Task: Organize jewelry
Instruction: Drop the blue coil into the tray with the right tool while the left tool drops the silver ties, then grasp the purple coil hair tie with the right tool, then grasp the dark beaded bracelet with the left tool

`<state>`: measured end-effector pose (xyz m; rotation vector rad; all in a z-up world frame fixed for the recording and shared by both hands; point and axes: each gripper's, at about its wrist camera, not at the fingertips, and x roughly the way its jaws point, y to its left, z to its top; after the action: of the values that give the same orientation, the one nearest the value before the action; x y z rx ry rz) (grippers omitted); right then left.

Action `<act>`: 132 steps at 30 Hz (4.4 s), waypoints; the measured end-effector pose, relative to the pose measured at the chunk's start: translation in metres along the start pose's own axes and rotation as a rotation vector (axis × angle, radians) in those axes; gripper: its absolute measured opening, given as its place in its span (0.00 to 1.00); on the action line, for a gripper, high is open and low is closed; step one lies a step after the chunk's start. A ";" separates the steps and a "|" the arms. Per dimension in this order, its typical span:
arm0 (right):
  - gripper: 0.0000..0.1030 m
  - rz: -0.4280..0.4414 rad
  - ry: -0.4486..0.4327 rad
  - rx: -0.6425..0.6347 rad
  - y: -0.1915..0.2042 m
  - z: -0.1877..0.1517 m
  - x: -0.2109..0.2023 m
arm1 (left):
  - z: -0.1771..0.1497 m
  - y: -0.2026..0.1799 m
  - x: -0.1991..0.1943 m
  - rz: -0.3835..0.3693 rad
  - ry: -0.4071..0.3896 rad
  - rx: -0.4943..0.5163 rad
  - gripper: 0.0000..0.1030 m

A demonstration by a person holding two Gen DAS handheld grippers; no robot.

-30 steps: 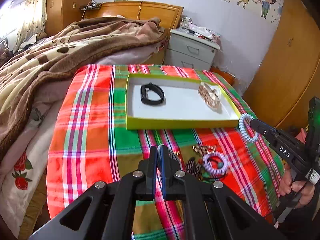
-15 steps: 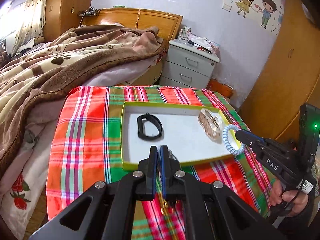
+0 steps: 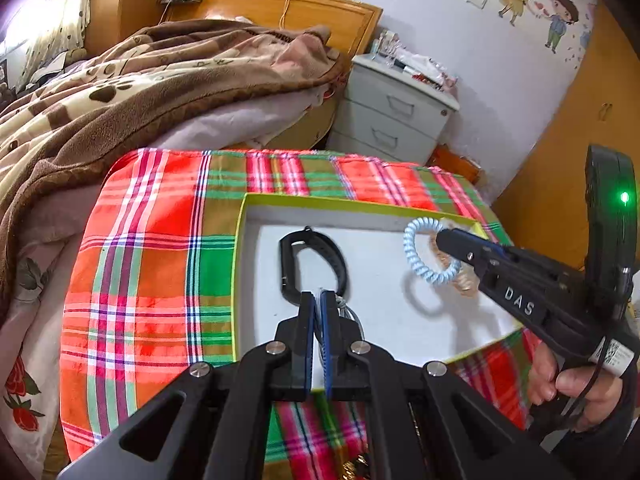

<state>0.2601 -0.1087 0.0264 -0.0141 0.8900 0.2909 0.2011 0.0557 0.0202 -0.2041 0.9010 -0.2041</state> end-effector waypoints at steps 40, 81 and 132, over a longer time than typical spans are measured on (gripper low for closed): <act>0.16 -0.023 0.095 -0.035 0.007 0.006 0.047 | -0.004 0.009 0.031 0.062 0.079 -0.004 0.23; 0.35 0.075 0.101 0.035 -0.004 -0.126 -0.072 | -0.094 -0.001 -0.064 -0.056 0.015 -0.033 0.43; 0.10 0.114 -0.078 0.226 -0.058 -0.149 -0.121 | -0.118 -0.061 -0.031 -0.075 0.119 0.138 0.47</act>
<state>0.0896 -0.2137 0.0190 0.2558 0.8433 0.2935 0.0839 -0.0059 -0.0120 -0.0982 0.9946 -0.3494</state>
